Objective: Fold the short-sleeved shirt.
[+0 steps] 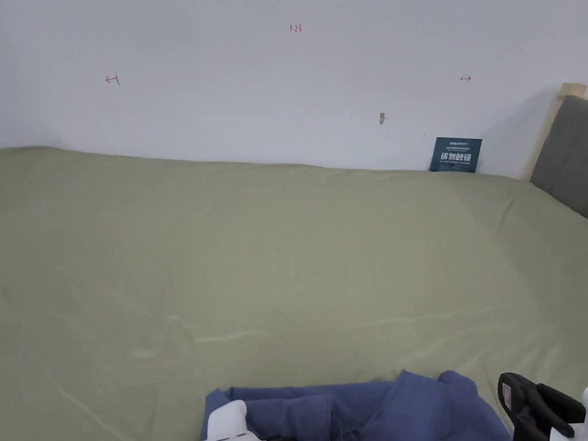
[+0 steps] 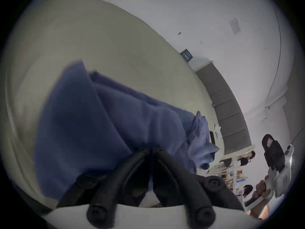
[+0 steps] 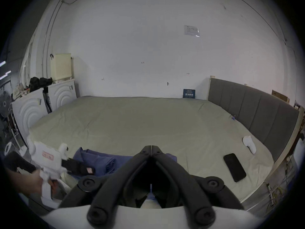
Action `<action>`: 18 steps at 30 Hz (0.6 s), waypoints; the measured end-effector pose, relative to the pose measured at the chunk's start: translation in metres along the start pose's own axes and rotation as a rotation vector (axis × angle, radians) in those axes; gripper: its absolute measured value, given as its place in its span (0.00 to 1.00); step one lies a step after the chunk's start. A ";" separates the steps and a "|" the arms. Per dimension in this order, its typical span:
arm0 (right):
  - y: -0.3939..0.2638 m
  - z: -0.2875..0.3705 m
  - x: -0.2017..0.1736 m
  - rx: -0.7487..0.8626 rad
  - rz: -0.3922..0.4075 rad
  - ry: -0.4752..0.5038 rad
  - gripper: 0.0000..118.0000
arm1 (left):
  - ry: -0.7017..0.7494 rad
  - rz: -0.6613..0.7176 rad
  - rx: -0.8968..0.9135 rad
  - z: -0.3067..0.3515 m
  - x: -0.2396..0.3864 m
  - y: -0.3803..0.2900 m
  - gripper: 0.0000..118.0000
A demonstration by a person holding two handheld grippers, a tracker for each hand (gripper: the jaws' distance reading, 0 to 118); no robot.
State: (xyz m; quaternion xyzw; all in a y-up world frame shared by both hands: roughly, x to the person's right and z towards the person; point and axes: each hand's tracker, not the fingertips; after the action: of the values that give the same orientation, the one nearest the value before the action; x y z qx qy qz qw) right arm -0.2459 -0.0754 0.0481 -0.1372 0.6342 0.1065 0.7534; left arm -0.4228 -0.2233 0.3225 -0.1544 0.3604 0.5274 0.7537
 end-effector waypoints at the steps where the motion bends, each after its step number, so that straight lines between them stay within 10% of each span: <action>1: -0.001 0.000 0.000 0.001 0.002 -0.002 0.00 | 0.003 -0.009 0.011 -0.002 0.008 -0.008 0.04; 13: -0.001 -0.006 -0.012 -0.024 0.048 0.015 0.00 | -0.148 0.243 0.010 0.003 0.000 -0.012 0.09; 14: -0.001 -0.007 -0.013 -0.022 0.053 0.020 0.00 | -0.174 0.236 0.025 0.015 -0.001 -0.001 0.20; 16: 0.001 -0.011 -0.015 -0.024 0.060 0.032 0.00 | -0.195 0.188 0.041 0.046 -0.002 0.022 0.75; 18: 0.000 -0.013 -0.017 -0.027 0.067 0.040 0.00 | -0.148 0.101 0.014 0.065 -0.009 0.047 0.92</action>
State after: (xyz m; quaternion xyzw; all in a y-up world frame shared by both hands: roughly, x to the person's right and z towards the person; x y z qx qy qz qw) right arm -0.2614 -0.0794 0.0627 -0.1280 0.6521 0.1375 0.7345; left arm -0.4423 -0.1706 0.3809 -0.0915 0.3147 0.5721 0.7519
